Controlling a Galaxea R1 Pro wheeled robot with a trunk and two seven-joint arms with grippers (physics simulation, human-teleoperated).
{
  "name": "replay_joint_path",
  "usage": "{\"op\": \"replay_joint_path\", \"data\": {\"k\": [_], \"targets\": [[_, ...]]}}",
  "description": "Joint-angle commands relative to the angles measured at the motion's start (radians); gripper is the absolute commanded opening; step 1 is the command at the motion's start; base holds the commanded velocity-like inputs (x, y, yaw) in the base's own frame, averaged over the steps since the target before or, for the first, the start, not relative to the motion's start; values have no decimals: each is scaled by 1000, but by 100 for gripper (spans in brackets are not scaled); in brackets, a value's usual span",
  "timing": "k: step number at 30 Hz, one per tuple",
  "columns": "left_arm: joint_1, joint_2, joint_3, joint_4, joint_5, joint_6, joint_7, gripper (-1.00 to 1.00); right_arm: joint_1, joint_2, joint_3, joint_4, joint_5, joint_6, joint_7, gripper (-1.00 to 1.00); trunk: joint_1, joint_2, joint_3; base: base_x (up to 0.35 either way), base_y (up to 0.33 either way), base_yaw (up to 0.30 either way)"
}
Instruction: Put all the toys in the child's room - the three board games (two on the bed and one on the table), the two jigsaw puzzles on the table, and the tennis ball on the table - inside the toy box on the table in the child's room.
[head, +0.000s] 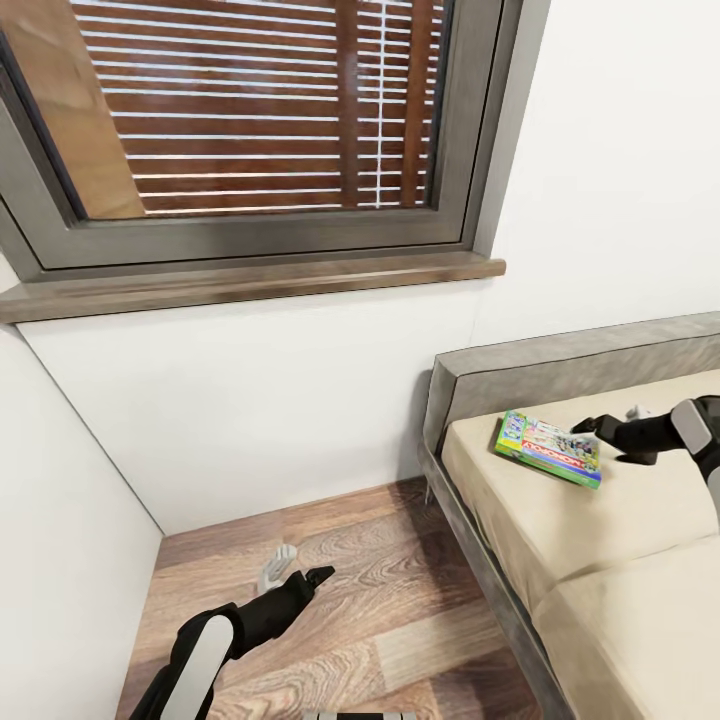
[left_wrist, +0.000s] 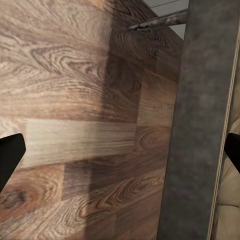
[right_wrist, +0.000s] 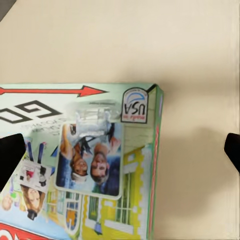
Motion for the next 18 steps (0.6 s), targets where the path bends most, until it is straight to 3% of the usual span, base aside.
{"op": "replay_joint_path", "data": {"k": [1,18], "targets": [[0,0,1,0,-1,4,-3,100,-1,-3,-5,-1,2,2,3,100,0,0,-1,0,0,0],[0,-1,1,3,-1,4,-2,100,-1,-13,-4,-1,0,-43,5,100,0,0,-1,0,0,6]]}}
